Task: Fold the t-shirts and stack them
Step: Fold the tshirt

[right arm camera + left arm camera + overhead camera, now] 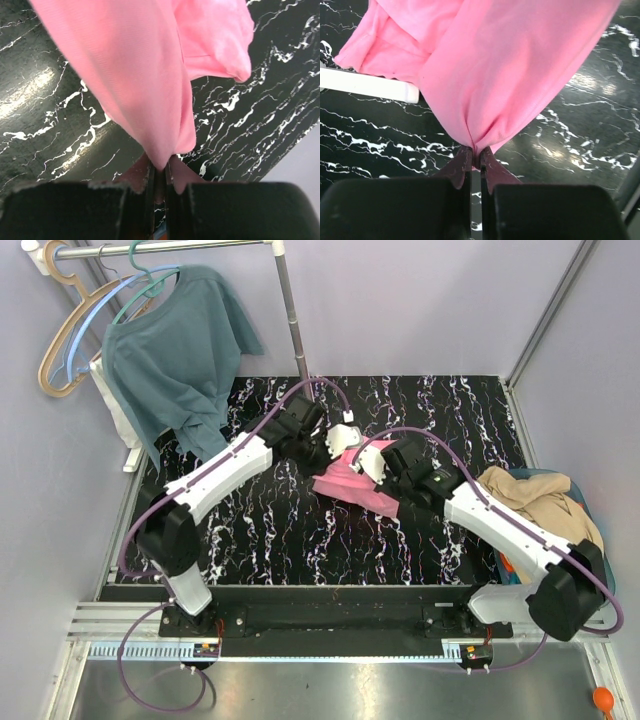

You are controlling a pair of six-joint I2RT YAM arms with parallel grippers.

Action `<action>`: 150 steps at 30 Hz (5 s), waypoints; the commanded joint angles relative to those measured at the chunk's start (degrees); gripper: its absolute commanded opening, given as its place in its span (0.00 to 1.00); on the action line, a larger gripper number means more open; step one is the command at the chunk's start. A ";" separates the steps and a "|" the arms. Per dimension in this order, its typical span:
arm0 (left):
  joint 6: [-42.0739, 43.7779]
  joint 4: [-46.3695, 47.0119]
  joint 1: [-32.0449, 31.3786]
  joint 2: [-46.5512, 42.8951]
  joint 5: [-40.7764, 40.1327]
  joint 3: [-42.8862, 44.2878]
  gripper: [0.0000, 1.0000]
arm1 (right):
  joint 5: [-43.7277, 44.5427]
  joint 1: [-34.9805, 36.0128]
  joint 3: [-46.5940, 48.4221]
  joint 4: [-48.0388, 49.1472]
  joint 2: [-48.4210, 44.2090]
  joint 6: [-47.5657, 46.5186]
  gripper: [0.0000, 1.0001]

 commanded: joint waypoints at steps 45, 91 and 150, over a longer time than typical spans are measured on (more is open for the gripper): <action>4.70 -3.86 -0.19 7.32 -1.44 1.39 0.00 | -6.23 -0.86 -5.25 5.47 2.20 0.42 0.00; 6.11 8.52 4.91 32.98 -11.81 29.79 0.11 | -5.09 -17.92 15.57 15.40 29.89 -9.70 0.00; -4.36 24.97 2.62 28.05 -20.95 20.64 0.99 | 2.30 -19.85 19.53 18.65 29.18 8.22 0.86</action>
